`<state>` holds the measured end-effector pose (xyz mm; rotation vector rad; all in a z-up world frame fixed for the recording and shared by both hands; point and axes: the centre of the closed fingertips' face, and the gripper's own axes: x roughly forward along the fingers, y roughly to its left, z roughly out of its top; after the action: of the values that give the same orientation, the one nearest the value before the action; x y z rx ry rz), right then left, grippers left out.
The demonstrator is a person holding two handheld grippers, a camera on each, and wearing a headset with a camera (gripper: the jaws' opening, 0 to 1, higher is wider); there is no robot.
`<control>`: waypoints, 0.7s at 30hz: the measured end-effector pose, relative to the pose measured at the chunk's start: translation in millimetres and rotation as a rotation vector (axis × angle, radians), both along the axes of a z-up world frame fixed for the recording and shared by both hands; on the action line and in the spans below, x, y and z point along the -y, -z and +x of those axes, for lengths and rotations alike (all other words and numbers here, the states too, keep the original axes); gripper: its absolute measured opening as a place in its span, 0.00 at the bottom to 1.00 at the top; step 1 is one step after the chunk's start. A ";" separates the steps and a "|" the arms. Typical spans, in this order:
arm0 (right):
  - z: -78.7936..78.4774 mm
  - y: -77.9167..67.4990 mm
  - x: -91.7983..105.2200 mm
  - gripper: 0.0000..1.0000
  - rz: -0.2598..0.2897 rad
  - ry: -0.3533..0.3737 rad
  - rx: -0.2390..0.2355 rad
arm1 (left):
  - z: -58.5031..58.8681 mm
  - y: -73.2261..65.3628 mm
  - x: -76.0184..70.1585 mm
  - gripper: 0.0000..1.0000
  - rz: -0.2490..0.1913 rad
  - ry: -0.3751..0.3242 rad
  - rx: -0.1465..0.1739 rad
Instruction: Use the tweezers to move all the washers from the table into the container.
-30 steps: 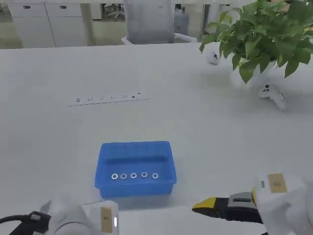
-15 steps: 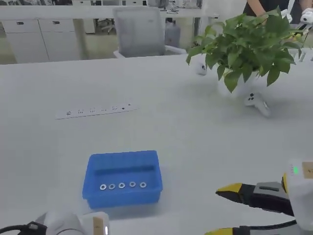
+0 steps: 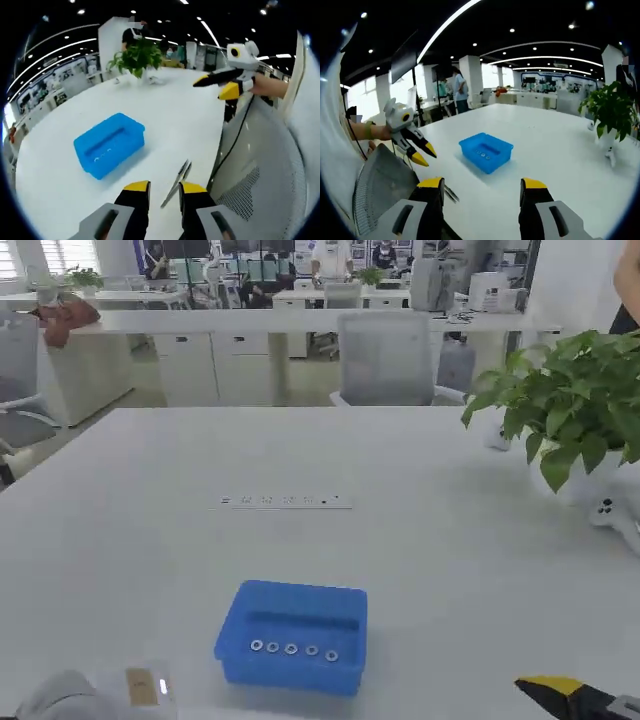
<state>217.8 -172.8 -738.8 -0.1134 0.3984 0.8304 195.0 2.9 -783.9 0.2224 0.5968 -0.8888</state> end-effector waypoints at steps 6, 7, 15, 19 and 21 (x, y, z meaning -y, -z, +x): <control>14.0 -10.4 21.4 0.59 -0.003 0.069 0.062 | 11.3 -52.4 -27.0 0.39 -0.228 -0.306 0.126; 15.4 -11.5 25.0 0.60 0.001 0.075 0.063 | 12.5 -58.9 -31.8 0.42 -0.252 -0.344 0.151; 21.4 -21.0 33.4 0.76 0.066 0.151 0.100 | 16.9 -97.1 -83.0 0.69 -0.409 -0.656 0.360; 19.8 -28.5 30.0 0.83 0.091 0.175 0.123 | 18.6 -95.9 -97.5 0.83 -0.401 -0.720 0.391; 19.7 -34.5 27.6 0.90 0.114 0.175 0.141 | 18.2 -99.0 -101.1 0.92 -0.390 -0.741 0.419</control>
<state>237.5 -200.4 -704.3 -0.0300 0.2240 0.6665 213.2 103.9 -684.8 -0.1646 0.0786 -0.2091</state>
